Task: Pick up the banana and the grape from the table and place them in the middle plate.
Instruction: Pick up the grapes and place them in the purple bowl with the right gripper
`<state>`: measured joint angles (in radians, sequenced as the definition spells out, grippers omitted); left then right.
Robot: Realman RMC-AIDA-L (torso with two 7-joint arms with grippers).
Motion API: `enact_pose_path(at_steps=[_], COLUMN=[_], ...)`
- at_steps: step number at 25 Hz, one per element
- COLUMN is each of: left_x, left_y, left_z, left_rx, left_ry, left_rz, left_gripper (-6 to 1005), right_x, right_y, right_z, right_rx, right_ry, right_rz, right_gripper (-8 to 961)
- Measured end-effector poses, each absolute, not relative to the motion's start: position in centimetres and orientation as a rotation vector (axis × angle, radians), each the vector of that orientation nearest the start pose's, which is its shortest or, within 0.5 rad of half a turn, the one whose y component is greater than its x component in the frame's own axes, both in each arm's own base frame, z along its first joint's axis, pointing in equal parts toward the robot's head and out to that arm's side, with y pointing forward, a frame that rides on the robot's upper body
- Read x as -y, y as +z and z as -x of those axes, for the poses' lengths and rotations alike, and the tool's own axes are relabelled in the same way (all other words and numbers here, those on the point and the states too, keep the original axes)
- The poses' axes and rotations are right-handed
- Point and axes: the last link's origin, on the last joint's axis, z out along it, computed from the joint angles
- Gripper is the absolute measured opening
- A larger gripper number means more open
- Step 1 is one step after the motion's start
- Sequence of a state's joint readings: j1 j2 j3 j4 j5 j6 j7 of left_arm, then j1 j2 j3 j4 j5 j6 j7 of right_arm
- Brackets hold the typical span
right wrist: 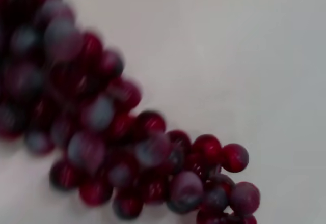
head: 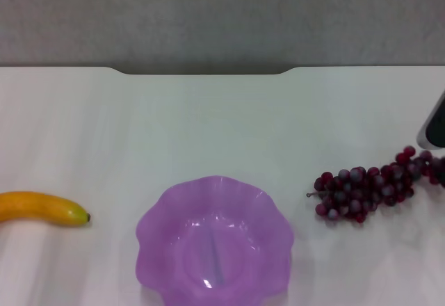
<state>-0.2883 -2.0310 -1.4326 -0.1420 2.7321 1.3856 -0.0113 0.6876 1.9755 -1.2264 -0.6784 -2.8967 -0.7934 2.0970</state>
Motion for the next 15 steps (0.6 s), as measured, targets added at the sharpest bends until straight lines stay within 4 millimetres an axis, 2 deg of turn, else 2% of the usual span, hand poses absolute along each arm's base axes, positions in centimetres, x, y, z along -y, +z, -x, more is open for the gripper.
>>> enact_pose_path(at_steps=[15], left_x=[-28.9], left_y=[6.0], left_z=[36.9], left_rx=[0.298], left_ry=[-0.574], left_rz=[1.355], left_gripper=[888], right_x=[-44.2], right_y=[2.6], right_z=[-29.6], right_rx=[-0.382], right_ry=[-0.593], right_rz=[2.211], right_gripper=[171])
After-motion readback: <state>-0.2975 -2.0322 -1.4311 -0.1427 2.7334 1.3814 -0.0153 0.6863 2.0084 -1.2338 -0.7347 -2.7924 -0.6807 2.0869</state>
